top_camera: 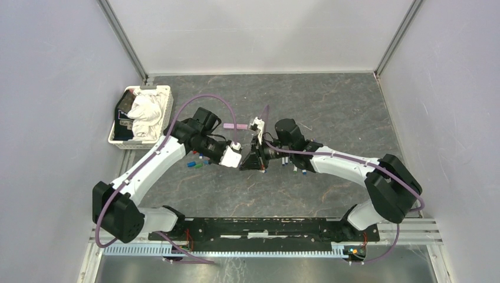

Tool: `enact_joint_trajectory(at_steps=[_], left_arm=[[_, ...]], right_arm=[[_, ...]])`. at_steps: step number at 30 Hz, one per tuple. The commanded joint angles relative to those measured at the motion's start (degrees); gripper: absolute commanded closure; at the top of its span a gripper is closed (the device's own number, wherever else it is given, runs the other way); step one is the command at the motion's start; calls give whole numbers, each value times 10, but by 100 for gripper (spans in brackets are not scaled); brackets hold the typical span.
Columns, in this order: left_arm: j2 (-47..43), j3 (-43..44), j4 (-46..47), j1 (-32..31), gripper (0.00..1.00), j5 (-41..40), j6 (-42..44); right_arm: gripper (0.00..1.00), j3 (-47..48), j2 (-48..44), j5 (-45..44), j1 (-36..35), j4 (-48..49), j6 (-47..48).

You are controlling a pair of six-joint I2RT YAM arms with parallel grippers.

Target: Open the pen caps

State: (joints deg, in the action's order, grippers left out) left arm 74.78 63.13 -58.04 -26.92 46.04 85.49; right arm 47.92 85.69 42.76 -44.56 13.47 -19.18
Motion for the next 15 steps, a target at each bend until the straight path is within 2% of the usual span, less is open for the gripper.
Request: enact_joint_trajectory(at_steps=[1,4,5,6,9,11,15], left_arm=[[-39,1,-58,13,91,-257,-45],[-43,4,-59,-1,60,-223,-63],[-44,5,-59,-4,47,-214,-67],[-43,5,-62,-6,41,-207,-68],[-43,5,-68,-10,38,-187,-64],[-41,7,-66,-11,32,-175,-65],[-34,19,-72,-17,30,-125,-83]], right_arm=[[100,-16,12,113,16,-208,7],[100,11,30,126,14,-209,5],[100,19,35,131,14,-209,6],[100,25,39,136,14,-209,6],[100,39,49,155,13,-198,0],[100,49,58,161,13,-194,-3],[100,77,81,164,13,-193,-8]])
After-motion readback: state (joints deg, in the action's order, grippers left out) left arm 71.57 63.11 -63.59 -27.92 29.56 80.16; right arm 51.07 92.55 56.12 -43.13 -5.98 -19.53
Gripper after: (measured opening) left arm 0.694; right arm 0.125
